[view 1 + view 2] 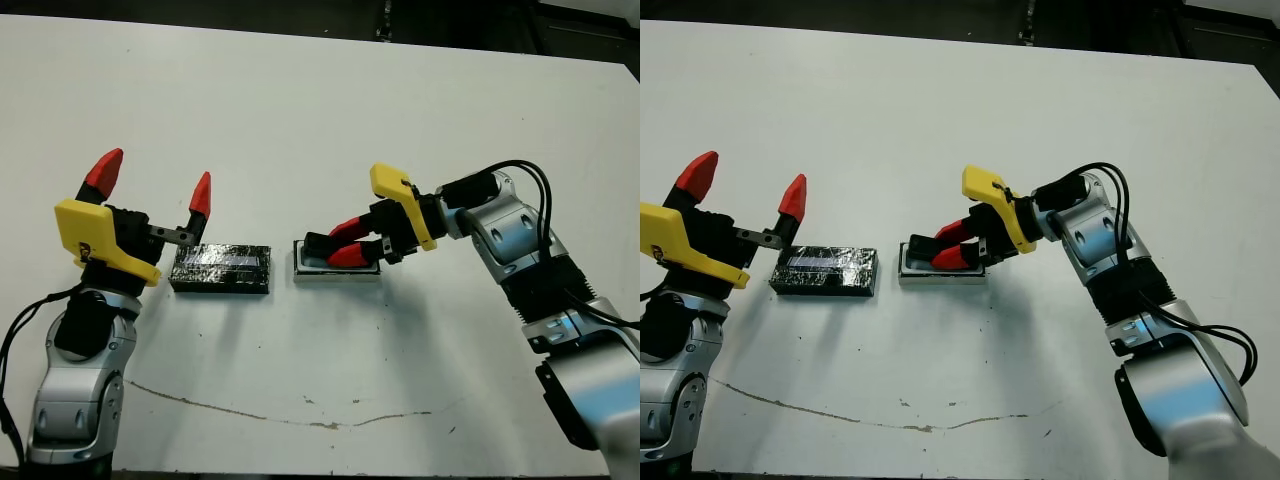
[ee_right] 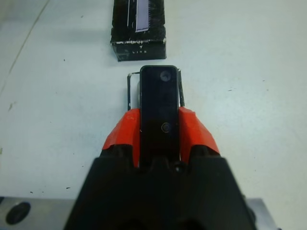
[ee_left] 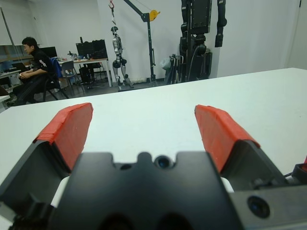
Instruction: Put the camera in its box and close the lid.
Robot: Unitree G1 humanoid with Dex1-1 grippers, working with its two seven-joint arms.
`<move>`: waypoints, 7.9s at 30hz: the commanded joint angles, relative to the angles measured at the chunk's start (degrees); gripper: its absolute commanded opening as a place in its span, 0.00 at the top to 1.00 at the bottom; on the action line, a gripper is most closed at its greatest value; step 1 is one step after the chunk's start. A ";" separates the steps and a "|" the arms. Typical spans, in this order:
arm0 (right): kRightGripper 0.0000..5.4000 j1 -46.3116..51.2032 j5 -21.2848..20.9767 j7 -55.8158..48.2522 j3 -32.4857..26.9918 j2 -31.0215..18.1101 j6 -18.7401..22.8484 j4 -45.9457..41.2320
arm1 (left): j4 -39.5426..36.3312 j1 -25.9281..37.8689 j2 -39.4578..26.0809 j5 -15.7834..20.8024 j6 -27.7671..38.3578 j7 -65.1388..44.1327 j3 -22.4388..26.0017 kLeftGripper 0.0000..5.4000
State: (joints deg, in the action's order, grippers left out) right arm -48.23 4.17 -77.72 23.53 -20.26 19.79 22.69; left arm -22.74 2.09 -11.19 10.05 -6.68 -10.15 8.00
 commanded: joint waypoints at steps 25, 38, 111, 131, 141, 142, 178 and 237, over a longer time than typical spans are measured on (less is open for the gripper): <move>0.01 0.74 2.30 0.98 -5.25 -3.73 -3.21 -1.14 | 0.07 -1.14 -0.24 -0.34 0.01 -0.05 -0.18 0.00; 0.01 20.22 21.41 18.42 -30.36 -5.33 10.96 -27.22 | 1.26 0.56 -2.84 1.49 1.31 -3.45 1.49 0.00; 1.00 54.39 26.58 47.20 -35.90 6.43 -7.91 -43.16 | 23.52 26.49 -36.43 -2.94 -4.33 -66.81 -19.92 0.00; 1.00 54.62 27.05 46.28 -35.39 6.46 -8.52 -42.66 | 40.04 28.67 -31.08 0.98 1.71 -72.54 -19.77 0.00; 1.00 54.53 26.42 46.29 -35.56 6.00 -8.58 -42.79 | 45.67 29.12 -28.19 2.36 0.84 -74.87 -19.11 0.00; 1.00 54.55 26.49 46.34 -35.59 5.98 -8.39 -42.83 | 46.31 29.00 -27.80 2.41 1.14 -74.73 -18.98 0.00; 1.00 54.60 26.97 48.01 -35.17 4.87 -6.35 -44.03 | 42.00 21.24 -22.22 6.59 -1.35 -62.52 -11.96 0.42; 1.00 54.35 26.23 47.68 -33.85 5.01 -6.64 -43.44 | 61.31 37.02 -9.08 3.85 -3.25 -70.63 -21.77 0.42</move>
State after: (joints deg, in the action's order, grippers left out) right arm 5.61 30.52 -30.33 -10.07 -14.30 12.79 -20.87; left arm 37.35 40.19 -21.30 15.38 -8.70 -79.78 -12.22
